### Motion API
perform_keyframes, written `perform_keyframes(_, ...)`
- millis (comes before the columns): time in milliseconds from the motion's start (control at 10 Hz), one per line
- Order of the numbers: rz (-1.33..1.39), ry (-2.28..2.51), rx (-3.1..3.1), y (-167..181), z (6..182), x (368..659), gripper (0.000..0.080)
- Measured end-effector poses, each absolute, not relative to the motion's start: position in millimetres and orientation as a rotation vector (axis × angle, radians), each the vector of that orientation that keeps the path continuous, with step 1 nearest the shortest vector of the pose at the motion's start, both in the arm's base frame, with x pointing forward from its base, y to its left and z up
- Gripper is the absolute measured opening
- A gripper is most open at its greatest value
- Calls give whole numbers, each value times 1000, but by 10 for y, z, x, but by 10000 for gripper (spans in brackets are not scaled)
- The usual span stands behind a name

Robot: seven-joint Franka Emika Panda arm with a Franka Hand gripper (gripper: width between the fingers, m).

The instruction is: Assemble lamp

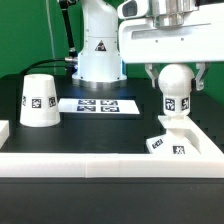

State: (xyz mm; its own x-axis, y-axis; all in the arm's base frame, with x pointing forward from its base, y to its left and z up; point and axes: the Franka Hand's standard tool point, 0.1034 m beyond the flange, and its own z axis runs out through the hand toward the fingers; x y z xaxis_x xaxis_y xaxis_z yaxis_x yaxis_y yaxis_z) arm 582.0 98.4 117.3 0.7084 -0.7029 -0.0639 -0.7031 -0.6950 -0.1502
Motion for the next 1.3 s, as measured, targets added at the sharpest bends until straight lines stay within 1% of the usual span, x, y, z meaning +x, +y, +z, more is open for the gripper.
perform_keyframes(300,62,1457,-2578,986,1170,5835,577)
perform_keyframes(600,124,1758,-2363,1068,1173,5830,577)
perform_keyframes(1100,145,1848,-2270,1086,1171,5836,577)
perform_keyframes(1200,139,1800,-2307,1087,1174,5835,670)
perform_keyframes(1300,132,1759,-2335,1090,1191,5838,690)
